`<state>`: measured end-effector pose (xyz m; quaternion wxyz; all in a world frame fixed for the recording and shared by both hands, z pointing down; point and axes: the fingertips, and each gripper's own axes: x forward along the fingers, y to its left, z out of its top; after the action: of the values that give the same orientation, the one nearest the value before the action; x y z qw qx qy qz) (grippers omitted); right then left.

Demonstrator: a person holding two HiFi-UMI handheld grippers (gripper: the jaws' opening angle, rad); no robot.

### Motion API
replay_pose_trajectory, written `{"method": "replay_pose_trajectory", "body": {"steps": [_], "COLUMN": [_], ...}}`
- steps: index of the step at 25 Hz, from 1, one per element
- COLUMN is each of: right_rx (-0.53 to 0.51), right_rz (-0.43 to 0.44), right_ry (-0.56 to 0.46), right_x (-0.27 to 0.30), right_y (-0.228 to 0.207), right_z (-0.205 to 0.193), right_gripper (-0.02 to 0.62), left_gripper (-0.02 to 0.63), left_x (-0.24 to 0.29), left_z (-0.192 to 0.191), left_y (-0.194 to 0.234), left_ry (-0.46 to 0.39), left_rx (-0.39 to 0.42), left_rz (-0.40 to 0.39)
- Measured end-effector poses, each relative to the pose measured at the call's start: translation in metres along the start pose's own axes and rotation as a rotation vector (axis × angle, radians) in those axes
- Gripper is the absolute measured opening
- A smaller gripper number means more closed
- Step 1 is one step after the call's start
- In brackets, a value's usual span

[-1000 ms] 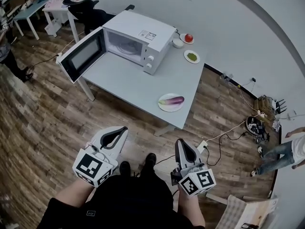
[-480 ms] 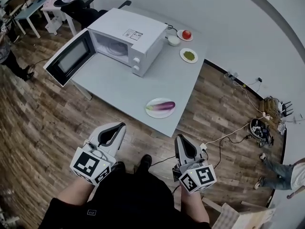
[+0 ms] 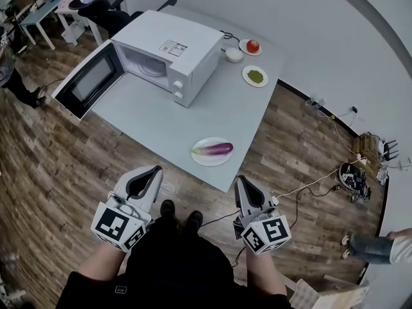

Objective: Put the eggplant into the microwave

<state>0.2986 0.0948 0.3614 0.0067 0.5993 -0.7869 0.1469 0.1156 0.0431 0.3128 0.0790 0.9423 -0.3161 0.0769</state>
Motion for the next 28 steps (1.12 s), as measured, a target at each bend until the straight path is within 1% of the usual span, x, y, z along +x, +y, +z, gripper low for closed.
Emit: {"method": "replay_pose_trajectory", "body": {"steps": [4,10,14,20,25,28], "right_rx": [0.0,0.011,-0.015,-0.094,-0.137,-0.173], "right_rz": [-0.034,-0.047,-0.06,-0.056,-0.078,-0.069], "right_ry": [0.01,-0.032,-0.016,0.084,0.148,0.181], "right_x": [0.022,0.051,0.066,0.085,0.093,0.096], "right_y": [0.008,0.027,0.024,0.0,-0.025,-0.031], "right_z": [0.004,0.017,0.013,-0.024,-0.063,-0.081], "right_gripper": [0.017,0.017,0.017,0.017,0.017,0.017], "left_gripper": [0.008,0.008,0.008,0.008,0.008,0.008], "left_x": [0.007,0.02,0.035,0.062,0.077,0.081], "left_z": [0.0,0.0,-0.005,-0.031,-0.052,-0.064], "left_y": [0.022,0.041,0.054,0.067,0.064,0.063], "left_ry": [0.002,-0.002,-0.005,0.022,0.037,0.067], "left_rx": [0.017,0.029,0.013,-0.006,-0.003,-0.017], "left_rz": [-0.018,-0.104,-0.105,-0.078,-0.081,-0.069]}}
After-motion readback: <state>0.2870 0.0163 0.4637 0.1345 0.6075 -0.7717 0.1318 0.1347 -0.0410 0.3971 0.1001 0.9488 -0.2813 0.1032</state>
